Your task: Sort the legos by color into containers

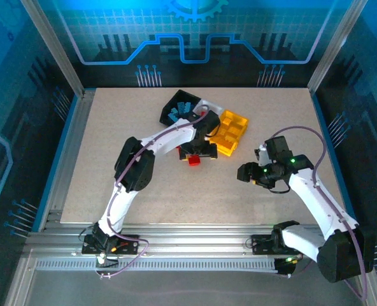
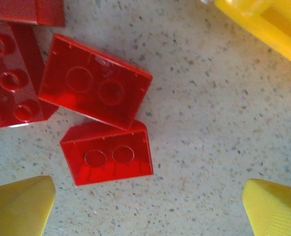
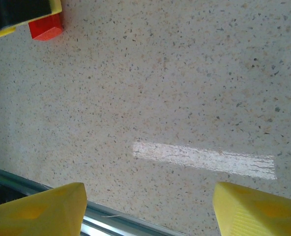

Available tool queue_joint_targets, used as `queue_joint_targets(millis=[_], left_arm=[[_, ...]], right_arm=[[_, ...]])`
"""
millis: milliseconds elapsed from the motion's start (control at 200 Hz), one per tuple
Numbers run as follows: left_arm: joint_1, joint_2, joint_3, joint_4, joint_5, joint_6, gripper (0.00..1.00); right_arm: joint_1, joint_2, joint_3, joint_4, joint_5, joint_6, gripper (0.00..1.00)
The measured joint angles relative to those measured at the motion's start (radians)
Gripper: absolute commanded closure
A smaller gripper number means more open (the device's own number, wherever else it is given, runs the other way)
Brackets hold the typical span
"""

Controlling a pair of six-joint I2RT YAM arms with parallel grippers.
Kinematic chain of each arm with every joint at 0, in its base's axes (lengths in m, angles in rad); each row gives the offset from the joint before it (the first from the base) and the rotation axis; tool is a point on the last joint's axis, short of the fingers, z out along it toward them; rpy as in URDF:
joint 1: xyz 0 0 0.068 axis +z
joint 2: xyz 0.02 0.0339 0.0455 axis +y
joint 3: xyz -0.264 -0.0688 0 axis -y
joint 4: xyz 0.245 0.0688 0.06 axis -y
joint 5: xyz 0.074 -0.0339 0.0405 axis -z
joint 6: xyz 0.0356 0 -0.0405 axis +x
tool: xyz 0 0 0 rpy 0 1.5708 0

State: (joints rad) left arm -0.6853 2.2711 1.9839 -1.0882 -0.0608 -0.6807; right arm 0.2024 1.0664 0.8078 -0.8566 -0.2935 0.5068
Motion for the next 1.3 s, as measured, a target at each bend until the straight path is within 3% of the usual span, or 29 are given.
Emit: queue_joint_targets(millis=[970,1301], left_arm=[[0.036,0.119,0.058,-0.058,-0.021,-0.072,0.30],[0.043,0.131,0.060,-0.053,-0.006,-0.069,0.52]], right_arm=[[-0.048,-0.040,-0.069,-0.007,-0.035,-0.003,0.31],[-0.060,-0.041,-0.069,-0.007,-0.037,-0.003,0.32]])
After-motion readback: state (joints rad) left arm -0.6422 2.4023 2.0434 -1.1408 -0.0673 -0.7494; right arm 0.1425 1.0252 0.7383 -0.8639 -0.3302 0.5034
